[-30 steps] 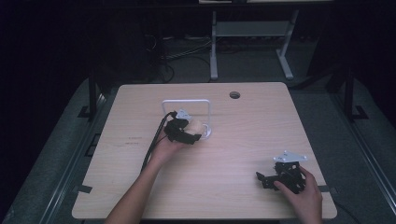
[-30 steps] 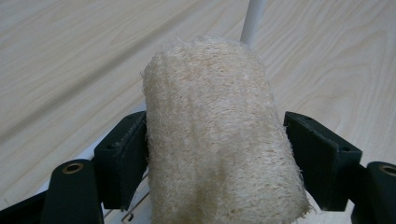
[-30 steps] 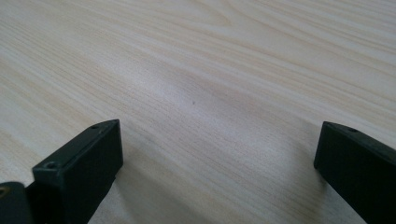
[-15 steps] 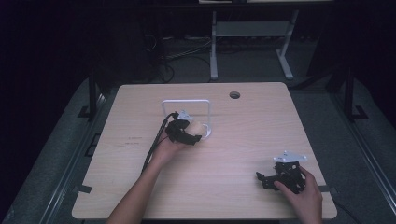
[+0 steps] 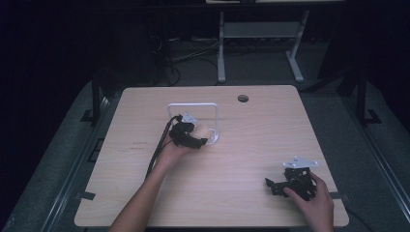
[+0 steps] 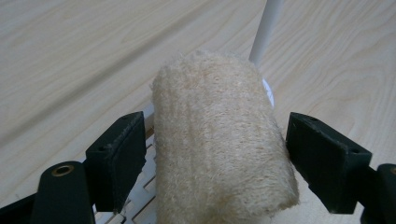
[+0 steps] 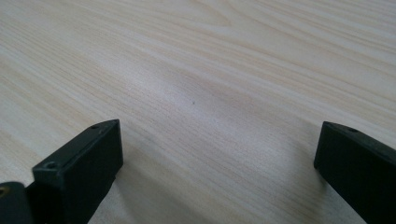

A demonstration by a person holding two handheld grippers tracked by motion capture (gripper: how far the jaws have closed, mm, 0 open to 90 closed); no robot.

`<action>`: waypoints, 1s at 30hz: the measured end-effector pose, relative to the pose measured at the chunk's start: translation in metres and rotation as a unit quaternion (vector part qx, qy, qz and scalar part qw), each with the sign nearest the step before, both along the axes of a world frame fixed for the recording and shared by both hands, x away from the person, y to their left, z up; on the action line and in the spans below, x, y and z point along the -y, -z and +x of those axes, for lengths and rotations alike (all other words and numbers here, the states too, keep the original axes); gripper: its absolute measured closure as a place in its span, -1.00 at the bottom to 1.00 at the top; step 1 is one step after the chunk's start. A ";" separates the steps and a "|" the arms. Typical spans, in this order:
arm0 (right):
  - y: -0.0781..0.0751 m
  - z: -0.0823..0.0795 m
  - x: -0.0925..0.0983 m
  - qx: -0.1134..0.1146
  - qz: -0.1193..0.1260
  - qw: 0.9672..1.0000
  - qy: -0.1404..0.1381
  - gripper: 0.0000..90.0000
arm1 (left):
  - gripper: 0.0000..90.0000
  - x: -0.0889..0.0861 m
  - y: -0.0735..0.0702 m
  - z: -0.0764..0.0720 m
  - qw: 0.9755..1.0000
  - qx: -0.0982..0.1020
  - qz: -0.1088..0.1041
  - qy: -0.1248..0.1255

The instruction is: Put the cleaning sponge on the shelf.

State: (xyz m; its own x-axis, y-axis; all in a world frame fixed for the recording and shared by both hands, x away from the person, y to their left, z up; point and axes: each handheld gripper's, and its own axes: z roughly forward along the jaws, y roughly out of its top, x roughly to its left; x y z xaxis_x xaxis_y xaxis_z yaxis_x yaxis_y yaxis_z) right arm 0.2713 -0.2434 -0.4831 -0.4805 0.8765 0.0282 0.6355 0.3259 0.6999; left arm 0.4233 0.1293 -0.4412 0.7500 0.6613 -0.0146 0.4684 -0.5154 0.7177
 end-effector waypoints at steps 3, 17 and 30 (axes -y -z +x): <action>0.000 0.000 0.000 0.000 0.000 1.000 0.000 -0.98 | -0.55 -0.002 -0.005 -0.002 1.000 0.004 -0.001 -0.002; 0.000 0.000 0.000 0.000 0.000 1.000 0.000 -0.98 | -0.37 -0.012 -0.035 -0.019 0.999 0.019 -0.047 0.001; 0.000 0.000 0.000 -0.001 0.000 1.000 0.000 -0.98 | 0.99 -0.004 -0.040 -0.048 0.995 -0.010 -0.072 0.073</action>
